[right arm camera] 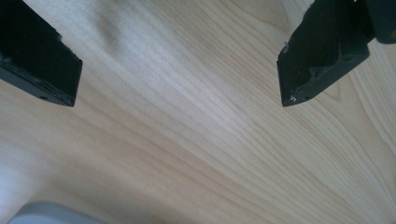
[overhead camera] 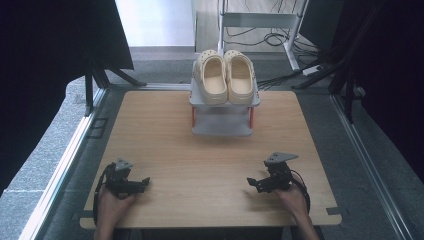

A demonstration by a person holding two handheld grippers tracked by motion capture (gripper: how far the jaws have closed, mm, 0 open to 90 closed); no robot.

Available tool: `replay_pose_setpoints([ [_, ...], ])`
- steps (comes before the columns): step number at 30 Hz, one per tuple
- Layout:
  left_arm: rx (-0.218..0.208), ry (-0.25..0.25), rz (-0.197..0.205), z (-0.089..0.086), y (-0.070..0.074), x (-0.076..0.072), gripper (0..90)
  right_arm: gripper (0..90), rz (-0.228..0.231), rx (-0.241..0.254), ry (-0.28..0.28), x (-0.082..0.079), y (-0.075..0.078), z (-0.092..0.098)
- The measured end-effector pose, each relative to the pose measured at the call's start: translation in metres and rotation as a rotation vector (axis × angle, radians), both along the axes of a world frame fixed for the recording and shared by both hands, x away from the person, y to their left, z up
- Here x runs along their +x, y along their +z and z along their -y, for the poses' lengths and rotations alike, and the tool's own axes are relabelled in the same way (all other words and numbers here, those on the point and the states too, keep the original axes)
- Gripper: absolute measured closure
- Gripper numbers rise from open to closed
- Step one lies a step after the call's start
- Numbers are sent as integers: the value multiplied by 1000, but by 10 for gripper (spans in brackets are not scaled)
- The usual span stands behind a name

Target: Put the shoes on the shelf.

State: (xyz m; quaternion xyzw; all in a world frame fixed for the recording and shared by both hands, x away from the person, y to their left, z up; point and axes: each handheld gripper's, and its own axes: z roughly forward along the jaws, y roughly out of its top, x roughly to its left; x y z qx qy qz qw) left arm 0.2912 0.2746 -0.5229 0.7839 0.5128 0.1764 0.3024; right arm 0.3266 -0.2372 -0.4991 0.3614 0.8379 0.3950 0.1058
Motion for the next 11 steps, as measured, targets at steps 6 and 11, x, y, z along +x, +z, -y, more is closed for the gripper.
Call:
replay_pose_setpoints([
  [6,0,0,0,0,0,0,0,0,-27,-32,-6,0,-19,1],
  [11,-1,0,1,1,0,0,0,0,3,-78,-11,-2,-20,0],
])
